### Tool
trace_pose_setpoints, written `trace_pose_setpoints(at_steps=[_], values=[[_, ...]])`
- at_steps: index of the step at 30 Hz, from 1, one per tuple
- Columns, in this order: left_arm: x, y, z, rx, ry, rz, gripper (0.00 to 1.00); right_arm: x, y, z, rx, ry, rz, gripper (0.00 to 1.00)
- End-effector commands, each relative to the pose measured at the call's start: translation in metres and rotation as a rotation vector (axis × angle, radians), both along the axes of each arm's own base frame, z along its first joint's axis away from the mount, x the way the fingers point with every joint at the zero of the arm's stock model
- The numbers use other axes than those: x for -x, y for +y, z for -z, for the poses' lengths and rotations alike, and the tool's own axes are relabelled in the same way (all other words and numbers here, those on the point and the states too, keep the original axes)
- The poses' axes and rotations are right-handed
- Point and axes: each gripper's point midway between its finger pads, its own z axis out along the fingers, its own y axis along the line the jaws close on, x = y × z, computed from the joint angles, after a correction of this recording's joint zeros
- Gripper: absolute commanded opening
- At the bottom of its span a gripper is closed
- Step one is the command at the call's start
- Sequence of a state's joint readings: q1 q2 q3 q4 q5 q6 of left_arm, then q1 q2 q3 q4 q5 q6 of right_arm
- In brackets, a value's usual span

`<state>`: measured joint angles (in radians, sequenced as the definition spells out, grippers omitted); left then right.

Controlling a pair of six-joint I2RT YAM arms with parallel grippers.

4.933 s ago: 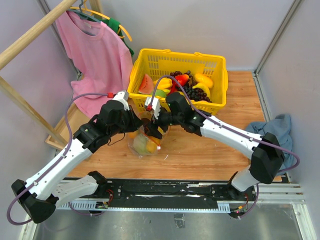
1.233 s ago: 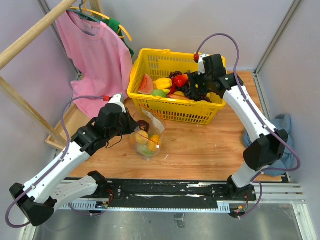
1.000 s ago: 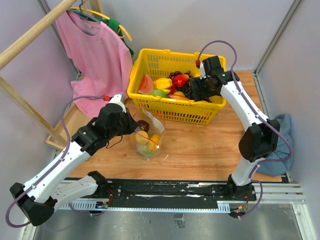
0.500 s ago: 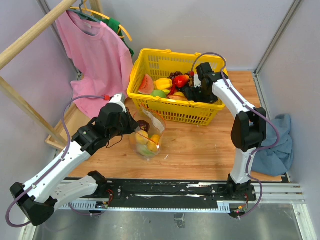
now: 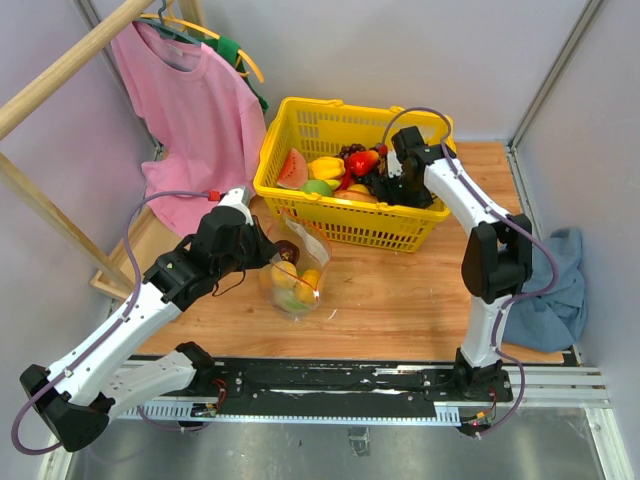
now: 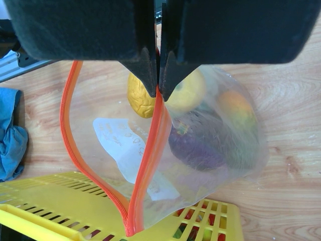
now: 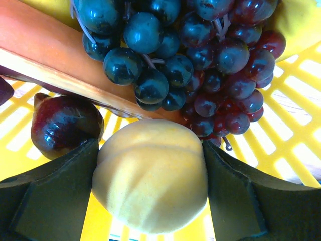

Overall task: Place the food in the zip-top bag and seal the zipper
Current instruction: Pick up the fake fruit from the bin, then place the fake fruit in the zipper food storage bag.

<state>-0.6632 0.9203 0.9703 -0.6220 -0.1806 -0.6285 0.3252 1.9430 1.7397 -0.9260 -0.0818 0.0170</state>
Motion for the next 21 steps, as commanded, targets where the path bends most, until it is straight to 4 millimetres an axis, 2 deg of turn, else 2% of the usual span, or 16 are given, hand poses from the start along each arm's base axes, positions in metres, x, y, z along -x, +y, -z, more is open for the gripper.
trace_pose_setpoints(at_steps=[1,4,7,14,21], values=[[-0.005,-0.002,-0.011,0.026,-0.036,-0.001,0.00,0.021,-0.008,-0.023,-0.012,0.016,0.017,0.45],[-0.005,-0.003,-0.011,0.029,-0.035,0.002,0.00,0.016,-0.009,-0.040,-0.018,-0.045,0.032,0.36],[-0.005,-0.004,-0.010,0.031,-0.033,0.004,0.00,0.009,-0.009,-0.055,-0.036,-0.116,0.044,0.30],[-0.004,-0.005,-0.013,0.043,-0.039,0.010,0.00,-0.010,0.004,-0.089,-0.130,-0.281,0.056,0.29],[-0.006,-0.007,-0.014,0.051,-0.041,0.009,0.00,-0.021,0.012,-0.130,-0.218,-0.444,0.066,0.25]])
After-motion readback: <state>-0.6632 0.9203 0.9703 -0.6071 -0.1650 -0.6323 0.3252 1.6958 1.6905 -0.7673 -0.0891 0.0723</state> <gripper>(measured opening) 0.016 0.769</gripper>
